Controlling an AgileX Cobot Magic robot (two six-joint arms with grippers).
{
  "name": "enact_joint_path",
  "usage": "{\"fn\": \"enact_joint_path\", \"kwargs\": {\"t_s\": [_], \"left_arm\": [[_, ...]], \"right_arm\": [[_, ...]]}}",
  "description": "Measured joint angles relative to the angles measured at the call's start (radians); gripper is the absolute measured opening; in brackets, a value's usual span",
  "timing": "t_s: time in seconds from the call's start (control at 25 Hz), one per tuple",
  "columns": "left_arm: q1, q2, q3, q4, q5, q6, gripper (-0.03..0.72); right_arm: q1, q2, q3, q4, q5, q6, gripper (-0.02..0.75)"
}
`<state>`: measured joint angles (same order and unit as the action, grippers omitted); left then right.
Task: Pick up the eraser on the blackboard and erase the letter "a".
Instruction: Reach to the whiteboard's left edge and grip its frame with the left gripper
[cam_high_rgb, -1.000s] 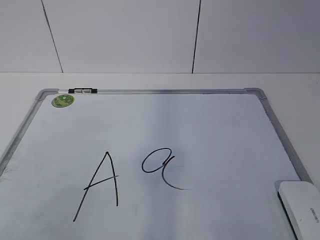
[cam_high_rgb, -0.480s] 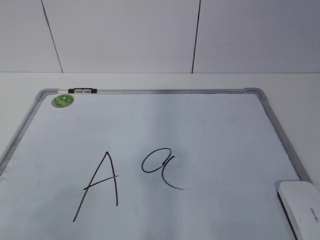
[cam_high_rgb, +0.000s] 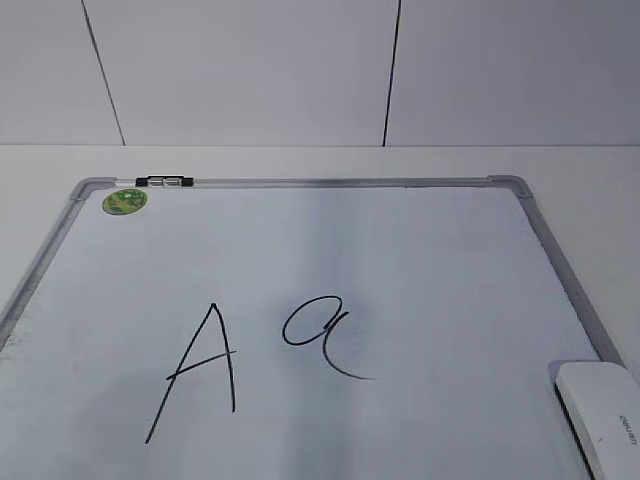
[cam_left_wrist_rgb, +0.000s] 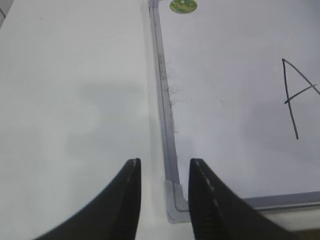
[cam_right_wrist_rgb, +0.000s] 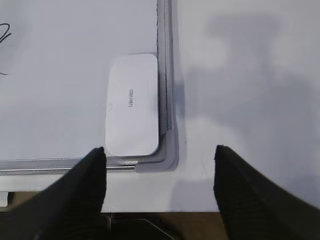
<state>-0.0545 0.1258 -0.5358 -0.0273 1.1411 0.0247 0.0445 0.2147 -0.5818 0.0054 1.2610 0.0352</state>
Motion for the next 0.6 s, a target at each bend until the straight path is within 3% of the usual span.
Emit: {"fn": "enact_joint_path", "kwargs": {"t_s": [0.4, 0.6], "left_arm": [[-0.017, 0.331, -0.084, 0.0, -0.053, -0.003, 0.245], [-0.023, 0.552, -0.187, 0.0, -0.078, -0.004, 0.245]], "right_arm": [[0.0, 0.318, -0.103, 0.048, 0.002, 0.015, 0.518], [0.0, 0.403, -0.131, 0.103, -0.001, 0.02, 0.518]]}}
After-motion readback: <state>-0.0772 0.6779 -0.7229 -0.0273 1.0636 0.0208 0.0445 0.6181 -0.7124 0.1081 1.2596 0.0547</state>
